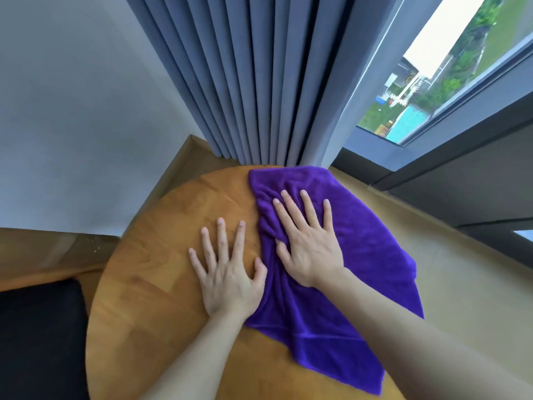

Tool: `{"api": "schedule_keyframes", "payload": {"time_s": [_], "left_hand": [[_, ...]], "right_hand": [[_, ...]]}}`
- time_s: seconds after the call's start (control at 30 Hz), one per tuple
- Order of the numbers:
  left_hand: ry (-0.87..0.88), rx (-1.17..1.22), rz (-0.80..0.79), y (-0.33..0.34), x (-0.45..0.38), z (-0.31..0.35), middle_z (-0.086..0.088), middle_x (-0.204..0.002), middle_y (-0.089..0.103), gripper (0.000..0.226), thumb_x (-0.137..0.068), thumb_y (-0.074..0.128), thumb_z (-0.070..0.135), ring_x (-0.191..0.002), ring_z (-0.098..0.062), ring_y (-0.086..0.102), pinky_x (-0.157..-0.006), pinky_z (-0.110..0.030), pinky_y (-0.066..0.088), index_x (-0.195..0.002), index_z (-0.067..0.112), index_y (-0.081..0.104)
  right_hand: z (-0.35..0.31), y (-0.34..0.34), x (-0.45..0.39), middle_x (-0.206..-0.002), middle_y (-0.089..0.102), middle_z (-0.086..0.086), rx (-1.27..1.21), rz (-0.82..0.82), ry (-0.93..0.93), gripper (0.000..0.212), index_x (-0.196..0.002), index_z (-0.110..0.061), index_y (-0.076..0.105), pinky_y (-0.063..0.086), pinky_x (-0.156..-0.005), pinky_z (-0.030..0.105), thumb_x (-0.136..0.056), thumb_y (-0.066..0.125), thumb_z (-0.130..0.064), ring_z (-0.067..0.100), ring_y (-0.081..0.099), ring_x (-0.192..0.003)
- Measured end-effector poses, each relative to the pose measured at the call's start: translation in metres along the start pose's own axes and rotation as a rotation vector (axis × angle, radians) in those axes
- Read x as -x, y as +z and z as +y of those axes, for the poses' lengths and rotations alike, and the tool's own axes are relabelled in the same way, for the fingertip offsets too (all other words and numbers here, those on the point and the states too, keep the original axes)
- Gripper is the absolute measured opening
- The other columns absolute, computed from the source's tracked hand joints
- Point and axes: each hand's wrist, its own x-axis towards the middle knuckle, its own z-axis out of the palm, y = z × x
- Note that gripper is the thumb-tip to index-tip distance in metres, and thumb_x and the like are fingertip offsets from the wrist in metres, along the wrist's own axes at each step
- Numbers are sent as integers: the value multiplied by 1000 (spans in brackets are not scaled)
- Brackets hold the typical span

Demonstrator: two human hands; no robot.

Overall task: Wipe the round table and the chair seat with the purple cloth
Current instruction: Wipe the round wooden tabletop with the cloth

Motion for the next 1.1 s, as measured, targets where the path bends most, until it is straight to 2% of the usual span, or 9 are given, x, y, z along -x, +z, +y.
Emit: {"api": "schedule_keyframes", "payload": {"time_s": [0.1,0.17,0.33,0.4,0.57,0.67,0.8,0.97,1.1], "left_hand": [[-53,23,1,4,2,9,1,-173,-3,79,-92,34,53,-159,-28,-9,-124,-64,4,-164,38,7],[-29,21,8,4,4,6,2,-173,0,77,-93,35,52,-159,-28,-6,-124,-64,5,-164,37,9],[-37,41,40,6,4,6,2,-173,4,76,-93,36,52,-159,-28,-4,-124,-63,5,-164,35,16],[-19,28,34,7,4,5,1,-173,2,75,-95,33,52,-159,-27,-5,-124,-64,4,-165,31,13],[16,20,56,10,4,5,-1,-173,4,73,-100,32,47,-160,-22,-3,-125,-61,7,-165,21,14],[14,31,67,8,4,4,-1,-173,5,75,-96,36,46,-160,-23,-1,-125,-60,7,-165,23,16],[18,46,73,7,4,4,0,-173,7,77,-90,38,43,-160,-22,2,-125,-59,10,-163,24,22],[11,23,73,4,3,6,-4,-172,13,71,-87,41,42,-159,-25,9,-124,-60,13,-151,12,46],[-8,52,85,3,3,7,0,-173,11,73,-91,39,42,-159,-22,7,-125,-60,13,-161,23,31]], "right_hand": [[-15,0,-6,-172,5,0,-54,19,126,78,-164,-20,10,3,-125,60,-95,35,-46,28,-4,-158],[-15,2,3,-172,3,1,-77,7,93,79,-164,-20,10,4,-125,59,-94,36,-43,28,-6,-158],[33,3,52,-172,5,-3,-38,-92,-333,88,-164,-22,12,3,-127,52,-83,43,-33,25,-3,-158],[60,-2,57,-172,7,-3,-27,-101,-384,91,-164,-21,14,3,-127,48,-79,45,-31,24,-1,-159],[58,-13,0,-172,6,2,-31,-6,28,84,-164,-19,14,3,-128,50,-86,38,-40,27,-2,-158],[17,-10,-30,-172,4,5,-43,21,97,78,-164,-18,11,0,-127,52,-94,33,-46,30,-4,-158],[-9,1,-9,-172,8,2,-51,-16,-141,77,-164,-20,14,7,-126,55,-95,37,-46,29,-2,-158],[23,10,49,-172,8,-4,2,-68,-419,84,-164,-27,14,8,-126,57,-89,47,-46,27,-1,-158],[43,1,25,-172,9,-4,52,-35,-317,90,-163,-34,16,5,-122,65,-83,50,-59,34,-1,-158]]}}
